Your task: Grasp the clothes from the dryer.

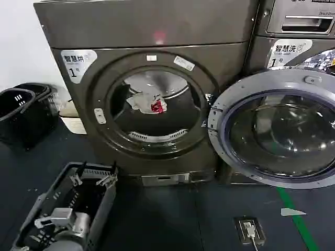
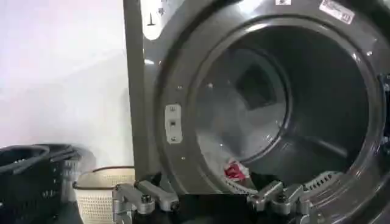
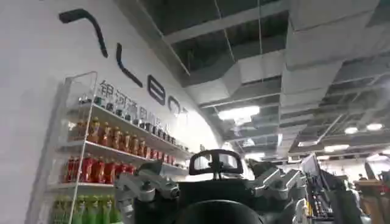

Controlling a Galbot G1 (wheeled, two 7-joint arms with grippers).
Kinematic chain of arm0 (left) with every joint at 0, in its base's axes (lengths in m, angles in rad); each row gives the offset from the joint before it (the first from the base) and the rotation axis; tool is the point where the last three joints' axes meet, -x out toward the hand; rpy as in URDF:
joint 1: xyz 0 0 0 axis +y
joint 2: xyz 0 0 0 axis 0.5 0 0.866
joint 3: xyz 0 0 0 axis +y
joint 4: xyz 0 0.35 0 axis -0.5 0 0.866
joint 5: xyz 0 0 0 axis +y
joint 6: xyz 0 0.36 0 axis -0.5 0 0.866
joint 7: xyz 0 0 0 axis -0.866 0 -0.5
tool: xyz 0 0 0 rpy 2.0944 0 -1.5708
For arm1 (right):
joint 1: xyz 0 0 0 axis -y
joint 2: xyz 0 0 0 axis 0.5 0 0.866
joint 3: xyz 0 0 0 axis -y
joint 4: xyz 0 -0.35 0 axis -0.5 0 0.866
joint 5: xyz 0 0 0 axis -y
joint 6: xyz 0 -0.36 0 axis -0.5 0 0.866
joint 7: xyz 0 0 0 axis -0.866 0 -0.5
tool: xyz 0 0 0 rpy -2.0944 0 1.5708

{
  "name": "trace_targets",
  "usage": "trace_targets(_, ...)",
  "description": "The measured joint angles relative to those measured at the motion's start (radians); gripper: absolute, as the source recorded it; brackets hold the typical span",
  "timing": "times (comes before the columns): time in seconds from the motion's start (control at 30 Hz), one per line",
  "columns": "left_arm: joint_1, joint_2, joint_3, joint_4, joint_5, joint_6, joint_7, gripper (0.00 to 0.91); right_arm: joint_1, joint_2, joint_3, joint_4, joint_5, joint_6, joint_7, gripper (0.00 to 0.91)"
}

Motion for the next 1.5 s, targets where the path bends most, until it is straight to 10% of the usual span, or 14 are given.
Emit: trace_targets(1.5, -0.006, -0.006, 0.024, -0.006, 0.022, -0.050, 0.111, 0.907, 0.013, 0.011, -0.004, 0.034, 0.115, 0.080, -0.058, 0.907)
